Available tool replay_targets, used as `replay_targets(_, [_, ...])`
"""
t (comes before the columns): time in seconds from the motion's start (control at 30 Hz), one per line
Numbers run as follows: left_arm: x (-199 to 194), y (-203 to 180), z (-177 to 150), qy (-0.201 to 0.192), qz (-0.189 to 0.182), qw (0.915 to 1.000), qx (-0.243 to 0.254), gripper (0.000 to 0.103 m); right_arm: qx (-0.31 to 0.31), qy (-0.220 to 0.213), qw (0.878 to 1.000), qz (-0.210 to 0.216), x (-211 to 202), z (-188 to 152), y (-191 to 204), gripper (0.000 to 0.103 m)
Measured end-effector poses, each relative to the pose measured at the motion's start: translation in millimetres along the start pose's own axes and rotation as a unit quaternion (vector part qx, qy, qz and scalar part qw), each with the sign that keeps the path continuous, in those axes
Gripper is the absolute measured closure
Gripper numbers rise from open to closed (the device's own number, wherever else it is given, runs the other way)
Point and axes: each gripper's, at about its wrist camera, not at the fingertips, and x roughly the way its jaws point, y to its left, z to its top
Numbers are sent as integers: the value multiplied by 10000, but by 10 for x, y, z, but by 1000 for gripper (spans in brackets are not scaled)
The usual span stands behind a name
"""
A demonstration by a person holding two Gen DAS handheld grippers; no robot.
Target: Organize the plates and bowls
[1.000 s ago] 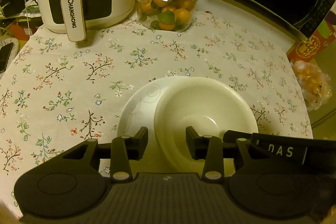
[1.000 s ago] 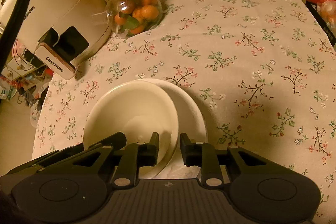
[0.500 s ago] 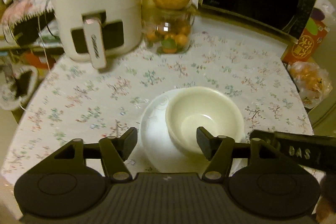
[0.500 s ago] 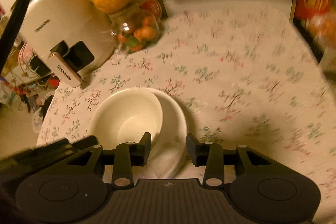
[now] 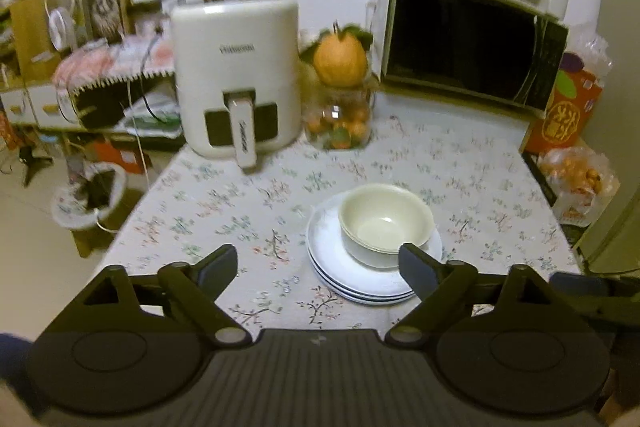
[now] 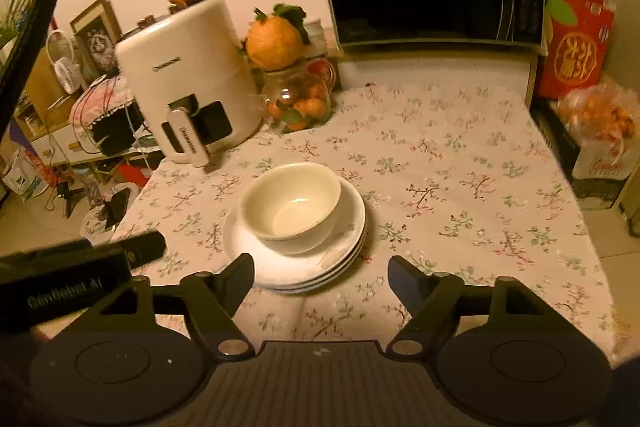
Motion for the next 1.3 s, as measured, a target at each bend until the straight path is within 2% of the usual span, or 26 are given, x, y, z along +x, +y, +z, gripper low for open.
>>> replay_targets(0.13, [-351,6,6,-289,80,9995,109,1,-126,-30,9999,-15,-316,-90,88,14])
replay_targets(0.23, [-535,-7,23,-394,27,9992,116,0,-282,-170,9995,35,-524,-96,162,8])
replay_targets(0.43, [-760,1,-47,-397,-87,9992,-3,0,-504,-310,9982,107,-844,-190,279,3])
replay_targets(0.9, [-983,-116,-86,-396,-56,9992,28,0,-467,-627,9969,16,-1164,-258,285,2])
replay_targets(1.07, [-972,-143,-98,-314,130,9994,77,0,-465,-609,9971,23,-1168,-263,291,2])
replay_targets(1.3, [-907,-131,-105,-136,141,9998,47,0,-482,-530,9974,-62,-1116,-260,305,2])
